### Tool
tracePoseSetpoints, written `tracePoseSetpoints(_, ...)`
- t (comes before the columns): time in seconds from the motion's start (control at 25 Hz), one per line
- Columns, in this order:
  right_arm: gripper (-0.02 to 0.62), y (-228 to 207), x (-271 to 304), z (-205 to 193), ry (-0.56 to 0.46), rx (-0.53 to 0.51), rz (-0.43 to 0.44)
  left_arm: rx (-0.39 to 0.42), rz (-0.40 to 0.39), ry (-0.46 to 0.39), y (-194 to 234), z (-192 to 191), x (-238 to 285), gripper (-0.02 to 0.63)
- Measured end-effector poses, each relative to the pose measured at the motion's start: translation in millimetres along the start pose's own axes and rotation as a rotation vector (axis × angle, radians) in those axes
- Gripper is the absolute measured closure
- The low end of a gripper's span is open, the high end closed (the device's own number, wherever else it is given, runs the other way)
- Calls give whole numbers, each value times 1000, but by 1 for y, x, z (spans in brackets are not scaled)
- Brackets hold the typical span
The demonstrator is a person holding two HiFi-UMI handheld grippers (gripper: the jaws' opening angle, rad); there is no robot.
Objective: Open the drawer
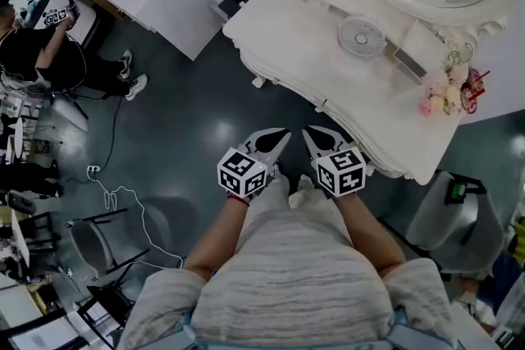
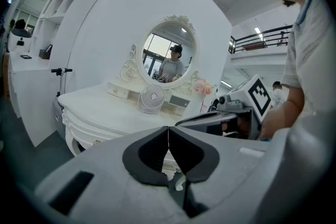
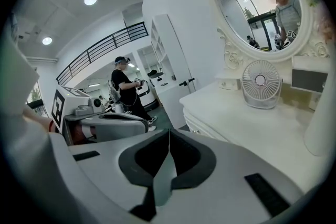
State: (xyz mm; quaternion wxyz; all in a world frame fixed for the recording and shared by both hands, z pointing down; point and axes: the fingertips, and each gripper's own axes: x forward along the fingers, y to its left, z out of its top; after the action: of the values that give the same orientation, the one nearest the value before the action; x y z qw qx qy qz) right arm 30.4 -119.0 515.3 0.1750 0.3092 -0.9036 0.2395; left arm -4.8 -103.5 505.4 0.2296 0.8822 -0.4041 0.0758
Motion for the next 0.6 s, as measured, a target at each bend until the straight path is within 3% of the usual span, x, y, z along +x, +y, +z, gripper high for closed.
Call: tracePoseSetpoints(0.6,586,-10,18,1,-12,17,-69,68,24,101,48,-19,20,594)
